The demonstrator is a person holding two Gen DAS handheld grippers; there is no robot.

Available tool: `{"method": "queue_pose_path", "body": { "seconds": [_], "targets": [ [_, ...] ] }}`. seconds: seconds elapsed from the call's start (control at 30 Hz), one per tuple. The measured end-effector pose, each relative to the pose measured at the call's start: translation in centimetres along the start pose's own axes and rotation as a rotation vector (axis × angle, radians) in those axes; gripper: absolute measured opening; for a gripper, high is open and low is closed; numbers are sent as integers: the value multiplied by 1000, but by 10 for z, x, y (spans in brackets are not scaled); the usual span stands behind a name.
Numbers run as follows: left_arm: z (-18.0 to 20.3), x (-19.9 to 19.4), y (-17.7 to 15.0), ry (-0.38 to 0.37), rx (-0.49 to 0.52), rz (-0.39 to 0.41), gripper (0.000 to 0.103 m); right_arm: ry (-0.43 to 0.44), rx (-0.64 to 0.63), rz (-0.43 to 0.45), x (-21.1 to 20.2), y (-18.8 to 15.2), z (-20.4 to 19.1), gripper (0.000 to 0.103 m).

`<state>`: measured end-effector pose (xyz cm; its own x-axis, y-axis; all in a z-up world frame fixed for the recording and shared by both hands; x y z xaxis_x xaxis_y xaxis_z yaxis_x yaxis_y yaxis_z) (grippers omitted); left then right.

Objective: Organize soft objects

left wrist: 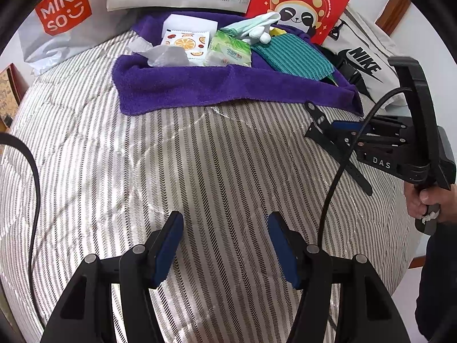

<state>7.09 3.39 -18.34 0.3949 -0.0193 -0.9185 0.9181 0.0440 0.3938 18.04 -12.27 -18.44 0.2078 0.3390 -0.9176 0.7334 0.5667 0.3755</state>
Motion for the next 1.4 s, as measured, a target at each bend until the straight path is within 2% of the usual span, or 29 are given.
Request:
{"method": "queue_pose_path", "body": {
  "seconds": [0.1, 0.13, 0.27, 0.4, 0.53, 0.67, 0.7, 0.73, 0.77, 0.83, 0.97, 1.0, 1.07, 1.4],
  "targets": [
    [-2, -5, -1, -2, -1, 8, 60, -6, 33, 22, -11, -9, 8, 6],
    [-1, -6, 0, -4, -2, 11, 60, -5, 49, 24, -15, -12, 11, 4],
    [13, -3, 3, -9, 27, 9, 60, 3, 89, 13, -18, -28, 20, 5],
    [28, 1, 7, -25, 46, 2, 60, 48, 120, 45, -23, -31, 23, 6],
    [36, 2, 6, -16, 62, -4, 60, 63, 102, 53, -17, -23, 17, 11],
    [38, 0, 6, 1, 69, -8, 60, 21, 69, 56, -10, -15, 11, 16],
    [38, 0, 6, 3, 68, -8, 60, 15, 65, 54, -10, -15, 11, 19],
    [37, -1, 6, 3, 68, -9, 60, 2, 61, 53, -9, -13, 11, 31],
    [37, 0, 6, 5, 67, -10, 60, -12, 58, 41, -7, -12, 11, 38],
    [35, 0, 6, 10, 64, -12, 60, -25, 55, 54, -5, -12, 12, 41],
    [34, 1, 6, 6, 62, -11, 60, -25, 44, 69, -5, -13, 11, 37],
    [33, 2, 6, 7, 59, -13, 60, 1, 43, 66, -4, -13, 9, 28],
    [31, 3, 5, 10, 54, -15, 60, 25, 44, 62, -4, -14, 9, 21],
    [24, 4, -2, 4, 49, -19, 60, 2, 76, 39, -8, -18, 16, 21]
  ]
}}
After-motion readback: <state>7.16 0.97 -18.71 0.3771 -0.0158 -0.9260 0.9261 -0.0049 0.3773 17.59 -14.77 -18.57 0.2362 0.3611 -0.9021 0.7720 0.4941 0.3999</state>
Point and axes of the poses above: each gripper's, at about its wrist camera, not at the fingertips, and x roughly the way its jaws point, z to its right, y to its top, the point moved 4 cm from there along x, roughly the way its jaws point, and after that the axes turned 11 degrees about y, right-handed, at the moved point
